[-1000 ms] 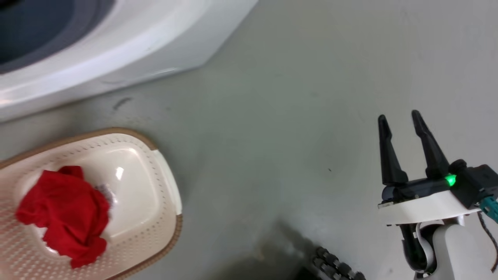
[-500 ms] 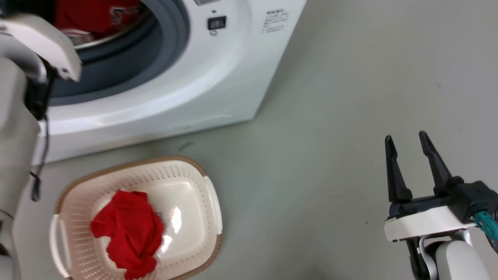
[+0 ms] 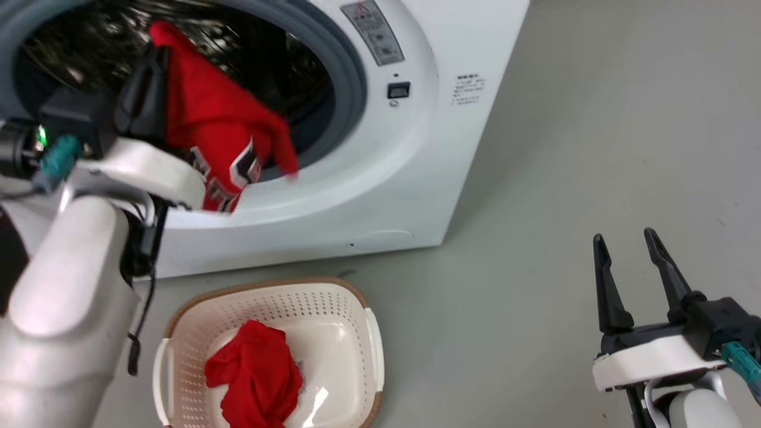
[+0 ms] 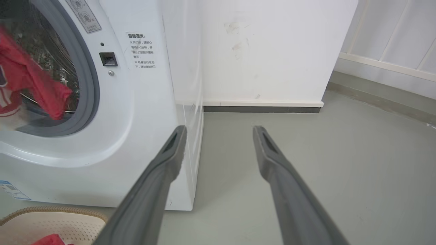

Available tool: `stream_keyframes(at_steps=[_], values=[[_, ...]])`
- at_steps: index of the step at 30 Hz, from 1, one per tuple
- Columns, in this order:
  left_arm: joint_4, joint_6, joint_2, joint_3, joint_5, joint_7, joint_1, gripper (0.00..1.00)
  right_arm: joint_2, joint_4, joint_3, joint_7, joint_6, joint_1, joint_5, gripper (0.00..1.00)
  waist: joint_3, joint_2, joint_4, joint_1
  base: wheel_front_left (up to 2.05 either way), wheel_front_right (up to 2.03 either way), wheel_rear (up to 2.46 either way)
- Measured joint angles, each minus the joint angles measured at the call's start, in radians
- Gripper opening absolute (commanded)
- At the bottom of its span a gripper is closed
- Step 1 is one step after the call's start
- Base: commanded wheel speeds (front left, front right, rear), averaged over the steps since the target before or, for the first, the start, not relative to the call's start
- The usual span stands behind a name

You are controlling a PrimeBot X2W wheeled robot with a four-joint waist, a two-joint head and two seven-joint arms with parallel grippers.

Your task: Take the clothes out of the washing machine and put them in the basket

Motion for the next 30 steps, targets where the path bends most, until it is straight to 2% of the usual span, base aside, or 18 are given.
stream_keyframes(at_steps=[8,10,11,15,21,30], values=[[-0.278,-0.004,-0.069,0.126,0.100,-0.001,0.192,0.00,0.000,0.015,-0.010,0.000,0.000,0.034,-0.007,1.00,-0.073,0.0000,0.049,0.0000,0.00,0.00,0.00],[-0.335,-0.019,-0.091,0.144,0.118,-0.001,0.234,0.00,0.000,0.017,-0.015,0.000,0.000,0.038,-0.007,1.00,-0.087,0.0000,0.061,0.0000,0.00,0.00,0.00],[-0.414,-0.040,-0.120,0.171,0.132,-0.001,0.295,0.00,0.000,0.018,-0.016,0.000,0.000,0.051,-0.012,1.00,-0.102,0.0000,0.082,0.0000,0.00,0.00,0.00],[-0.481,-0.073,-0.159,0.171,0.142,-0.001,0.383,0.00,0.000,0.019,-0.028,0.000,0.000,0.055,-0.014,1.00,-0.115,0.0000,0.105,0.0000,0.00,0.00,0.00],[-0.497,-0.110,-0.198,0.124,0.164,-0.001,0.502,0.00,0.000,0.016,-0.036,0.000,0.000,0.055,-0.017,1.00,-0.104,0.0000,0.122,0.0001,0.00,0.00,0.00],[-0.342,-0.155,-0.221,0.042,0.198,-0.001,0.567,0.00,0.000,0.006,-0.044,0.000,0.000,0.043,-0.035,1.00,-0.028,0.0000,0.133,0.0002,0.00,0.00,0.00]])
